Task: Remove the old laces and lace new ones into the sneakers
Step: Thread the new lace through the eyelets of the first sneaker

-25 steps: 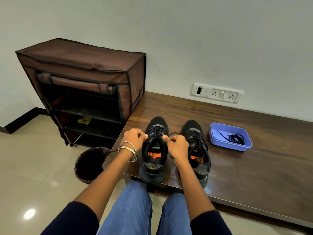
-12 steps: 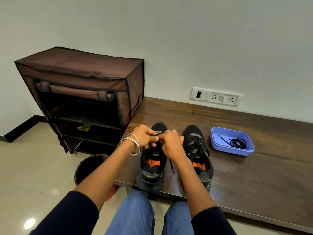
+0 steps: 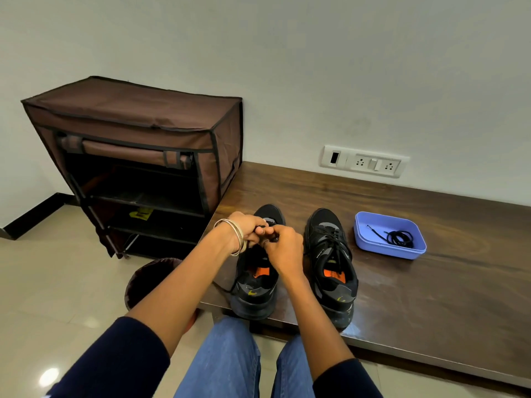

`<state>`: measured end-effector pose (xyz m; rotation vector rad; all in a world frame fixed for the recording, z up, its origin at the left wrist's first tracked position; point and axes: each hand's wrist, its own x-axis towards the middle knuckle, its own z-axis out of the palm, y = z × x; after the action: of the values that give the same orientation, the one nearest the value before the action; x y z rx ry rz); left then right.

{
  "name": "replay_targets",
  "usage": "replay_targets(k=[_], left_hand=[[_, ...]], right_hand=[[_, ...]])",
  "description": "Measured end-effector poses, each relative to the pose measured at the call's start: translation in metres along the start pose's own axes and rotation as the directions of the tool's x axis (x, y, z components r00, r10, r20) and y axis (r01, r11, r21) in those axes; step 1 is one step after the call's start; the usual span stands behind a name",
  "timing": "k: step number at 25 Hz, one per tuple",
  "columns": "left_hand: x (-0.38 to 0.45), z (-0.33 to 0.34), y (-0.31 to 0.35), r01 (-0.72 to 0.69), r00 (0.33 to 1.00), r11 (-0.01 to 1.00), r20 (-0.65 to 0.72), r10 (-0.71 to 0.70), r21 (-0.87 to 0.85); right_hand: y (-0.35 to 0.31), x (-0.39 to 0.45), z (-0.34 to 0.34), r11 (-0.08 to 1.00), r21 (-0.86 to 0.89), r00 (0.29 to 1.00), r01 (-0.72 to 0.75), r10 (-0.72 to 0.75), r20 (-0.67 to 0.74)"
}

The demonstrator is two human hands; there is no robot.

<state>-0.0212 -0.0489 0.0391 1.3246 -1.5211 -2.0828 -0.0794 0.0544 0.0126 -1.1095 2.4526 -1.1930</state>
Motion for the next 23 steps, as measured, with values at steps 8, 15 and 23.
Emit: replay_targets(k=[8,15,23], left_hand=[[-0.008,-0.006,0.011,-0.039,0.998,0.983,-0.041,0.047,0.180],[-0.002,-0.016,-0.004,-0.180,0.983,0.970,-0.015,0.185,0.164],[-0.007,-0.020,-0.018,-0.347,0.937,0.927,0.094,0.336,0.141]], right_hand=[[0.001,-0.007,0.008,0.947,0.307,0.991,-0.094,0.118,-0.059],[-0.020,0.006,-0.022,0.690,0.676,0.952,-0.260,0.065,0.299],[-0.022,0.041,-0.037,0.007,0.976,0.847,-0.216,0.498,0.184]])
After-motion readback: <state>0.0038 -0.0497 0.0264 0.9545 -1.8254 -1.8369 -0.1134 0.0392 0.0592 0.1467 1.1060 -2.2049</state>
